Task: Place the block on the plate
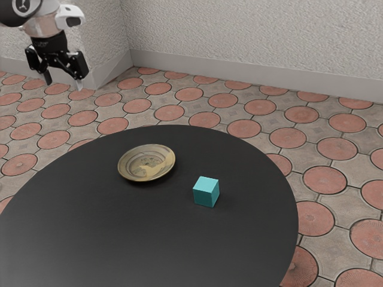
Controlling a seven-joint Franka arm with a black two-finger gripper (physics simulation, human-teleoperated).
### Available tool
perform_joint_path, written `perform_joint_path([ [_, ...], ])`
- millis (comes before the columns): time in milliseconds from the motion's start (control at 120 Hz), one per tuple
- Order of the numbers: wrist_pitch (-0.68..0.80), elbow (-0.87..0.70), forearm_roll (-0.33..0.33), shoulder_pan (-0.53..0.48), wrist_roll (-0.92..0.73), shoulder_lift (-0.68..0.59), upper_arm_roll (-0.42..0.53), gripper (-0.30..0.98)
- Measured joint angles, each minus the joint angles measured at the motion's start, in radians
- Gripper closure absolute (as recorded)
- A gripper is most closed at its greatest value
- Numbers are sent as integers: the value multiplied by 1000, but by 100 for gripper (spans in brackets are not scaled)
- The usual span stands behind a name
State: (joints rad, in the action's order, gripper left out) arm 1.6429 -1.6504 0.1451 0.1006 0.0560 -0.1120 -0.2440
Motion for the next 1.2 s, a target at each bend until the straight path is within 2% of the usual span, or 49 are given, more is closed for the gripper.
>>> perform_joint_path([
  [150,4,-2,-4,-6,6,9,16,0],
  [267,7,-6,-10,8,11,81,34,0],
  [467,101,-117,-92,33,36,153,83,0],
  [700,299,-135,-180,116,92,337,154,0],
  [925,448,-80,-216,141,142,498,182,0],
  [1200,513,35,-225,146,182,637,204,0],
])
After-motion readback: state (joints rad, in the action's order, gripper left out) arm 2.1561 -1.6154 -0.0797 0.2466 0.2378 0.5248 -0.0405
